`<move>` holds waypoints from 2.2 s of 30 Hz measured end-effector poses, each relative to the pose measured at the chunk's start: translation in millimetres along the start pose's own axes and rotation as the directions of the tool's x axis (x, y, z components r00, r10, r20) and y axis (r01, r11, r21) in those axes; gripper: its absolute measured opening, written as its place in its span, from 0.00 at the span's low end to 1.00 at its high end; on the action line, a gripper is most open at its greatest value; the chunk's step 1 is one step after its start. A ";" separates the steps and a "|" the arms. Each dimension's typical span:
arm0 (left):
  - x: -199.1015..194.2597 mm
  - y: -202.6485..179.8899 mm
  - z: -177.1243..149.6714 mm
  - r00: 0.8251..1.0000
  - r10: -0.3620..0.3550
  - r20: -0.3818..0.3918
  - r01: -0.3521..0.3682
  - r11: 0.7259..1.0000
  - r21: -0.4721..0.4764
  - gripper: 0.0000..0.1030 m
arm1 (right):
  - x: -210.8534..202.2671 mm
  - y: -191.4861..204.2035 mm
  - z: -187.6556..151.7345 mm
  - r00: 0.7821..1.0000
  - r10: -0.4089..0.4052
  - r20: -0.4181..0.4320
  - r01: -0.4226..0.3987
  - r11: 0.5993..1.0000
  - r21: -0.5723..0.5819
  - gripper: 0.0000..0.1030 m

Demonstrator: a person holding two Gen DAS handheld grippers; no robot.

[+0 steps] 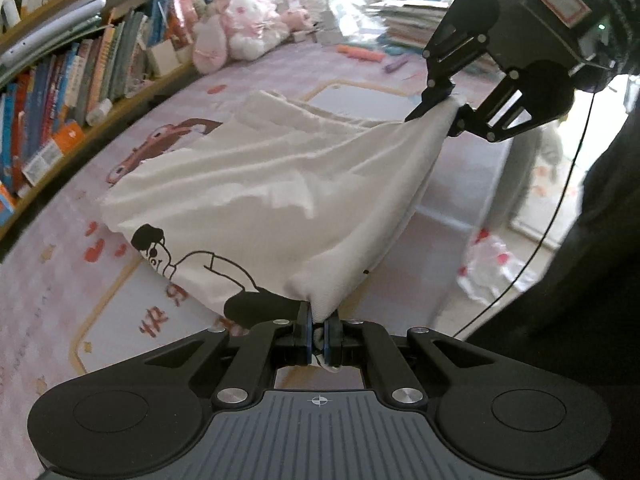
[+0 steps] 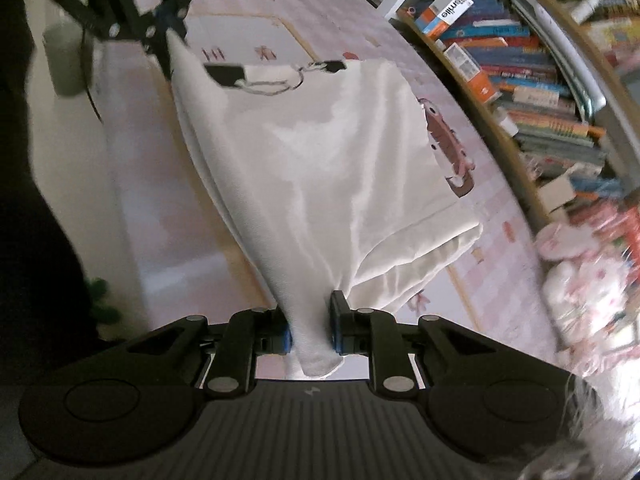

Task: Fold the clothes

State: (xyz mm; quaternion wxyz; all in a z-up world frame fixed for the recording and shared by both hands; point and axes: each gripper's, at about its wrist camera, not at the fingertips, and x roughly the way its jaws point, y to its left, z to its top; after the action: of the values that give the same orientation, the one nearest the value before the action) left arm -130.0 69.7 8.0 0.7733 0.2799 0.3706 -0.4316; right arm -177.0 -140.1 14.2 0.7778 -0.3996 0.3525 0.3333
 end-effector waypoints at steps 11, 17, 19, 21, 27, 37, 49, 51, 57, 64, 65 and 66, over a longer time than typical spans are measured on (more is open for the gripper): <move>-41.3 -10.6 9.4 0.995 -0.103 0.004 0.103 0.994 0.046 0.04 | -61.0 -11.5 2.5 0.994 0.103 0.021 -0.105 0.984 0.145 0.16; -49.4 0.5 21.9 0.992 -0.130 0.010 0.129 0.991 0.021 0.04 | -71.0 -18.2 3.8 0.990 0.142 0.017 -0.143 0.980 0.139 0.16; -54.7 11.7 32.3 0.993 -0.112 0.035 0.113 0.994 -0.001 0.04 | -75.9 -30.3 5.8 0.990 0.132 0.042 -0.137 0.977 0.166 0.16; -60.0 23.0 42.8 0.994 -0.094 0.060 0.096 0.995 -0.024 0.04 | -82.0 -47.3 10.0 0.991 0.108 0.082 -0.123 0.972 0.198 0.16; -53.0 55.7 71.5 0.996 -0.034 0.084 0.042 0.995 -0.088 0.04 | -76.4 -100.1 20.9 0.983 0.078 0.165 -0.117 0.963 0.243 0.16; -23.5 101.6 109.9 0.998 0.008 0.060 0.004 0.981 -0.194 0.04 | -31.0 -179.9 13.9 0.954 0.141 0.265 -0.237 0.895 0.377 0.16; 27.2 165.4 119.0 0.999 -0.006 -0.045 -0.012 0.925 -0.379 0.08 | 63.5 -252.6 20.5 0.919 0.282 0.276 -0.388 0.771 0.505 0.16; 34.9 177.3 116.9 0.998 -0.002 -0.070 -0.027 0.913 -0.408 0.11 | 80.7 -260.2 23.3 0.917 0.298 0.265 -0.396 0.762 0.512 0.16; 63.3 210.2 100.6 0.984 0.059 -0.170 -0.142 0.837 -0.528 0.20 | 141.9 -271.5 26.5 0.924 0.327 0.198 -0.379 0.719 0.582 0.17; 56.1 215.1 49.8 0.984 0.112 -0.135 -0.175 0.690 -0.702 0.24 | 182.2 -278.2 5.4 0.960 0.207 0.191 -0.280 0.620 0.733 0.36; 53.4 210.2 44.1 0.990 0.104 -0.094 -0.140 0.670 -0.729 0.24 | 179.1 -278.9 0.4 0.963 0.178 0.203 -0.270 0.593 0.759 0.36; 51.7 202.5 38.3 0.994 0.097 -0.046 -0.098 0.648 -0.755 0.24 | 175.9 -279.7 -4.7 0.965 0.149 0.214 -0.261 0.564 0.784 0.36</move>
State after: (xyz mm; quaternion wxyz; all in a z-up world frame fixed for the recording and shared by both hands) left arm 78.1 112.4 10.5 0.8413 -0.0475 0.5015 -0.1959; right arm 138.5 -230.8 -23.0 0.8498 0.0609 0.4603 0.2494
